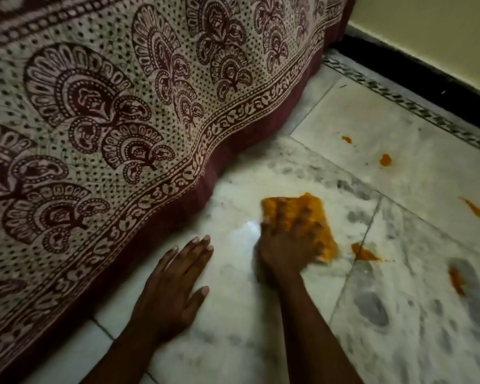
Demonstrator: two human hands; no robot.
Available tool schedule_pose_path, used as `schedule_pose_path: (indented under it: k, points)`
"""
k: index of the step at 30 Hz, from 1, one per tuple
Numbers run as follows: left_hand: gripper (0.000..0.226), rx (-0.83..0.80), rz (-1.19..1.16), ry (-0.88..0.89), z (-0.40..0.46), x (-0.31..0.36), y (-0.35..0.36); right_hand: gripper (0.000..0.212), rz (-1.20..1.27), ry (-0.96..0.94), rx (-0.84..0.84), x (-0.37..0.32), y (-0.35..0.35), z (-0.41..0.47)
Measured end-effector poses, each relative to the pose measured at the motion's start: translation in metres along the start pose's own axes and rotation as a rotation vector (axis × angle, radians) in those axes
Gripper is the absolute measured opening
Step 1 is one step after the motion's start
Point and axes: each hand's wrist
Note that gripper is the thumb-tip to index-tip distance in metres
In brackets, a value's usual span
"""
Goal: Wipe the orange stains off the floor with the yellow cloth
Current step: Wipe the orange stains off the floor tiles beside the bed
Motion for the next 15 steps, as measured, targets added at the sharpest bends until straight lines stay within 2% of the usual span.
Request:
schedule_pose_path:
  k: [2, 4, 5, 7, 9, 11, 13, 15]
  points:
    - [0.074, -0.014, 0.029, 0.003, -0.003, 0.001, -0.001, 0.066, -0.086, -0.31, -0.077, 0.004, 0.0, -0.029]
    - [0.072, -0.006, 0.029, -0.02, -0.003, 0.005, -0.002, 0.063, -0.15, -0.441, -0.078, 0.033, -0.006, -0.071]
    - [0.07, 0.001, -0.004, -0.029, 0.0, 0.007, 0.0, 0.061, -0.14, -0.436, -0.103, 0.05, -0.014, -0.087]
    - [0.064, 0.016, -0.089, -0.029, 0.017, 0.018, 0.007, 0.061, -0.086, -0.289, -0.181, 0.076, -0.033, -0.09]
    - [0.065, 0.04, -0.102, 0.003, 0.046, 0.033, 0.02, 0.065, -0.074, -0.103, -0.123, 0.087, -0.037, -0.05]
    - [0.073, 0.049, -0.068, -0.014, 0.065, 0.044, 0.034, 0.063, -0.035, 0.064, -0.041, 0.067, -0.036, 0.011]
    - [0.082, 0.096, -0.021, -0.083, 0.071, 0.046, 0.04, 0.061, 0.01, 0.094, -0.028, 0.036, -0.026, 0.062]
    - [0.086, 0.114, 0.014, -0.133, 0.068, 0.045, 0.044, 0.059, -0.004, -0.006, -0.039, 0.016, -0.015, 0.08]
Point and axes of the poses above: each hand's wrist, its own z-axis towards the middle knuckle, its own y-axis out of the palm, x = y × z, and after that the axes turned 6 degrees about -y, right-handed
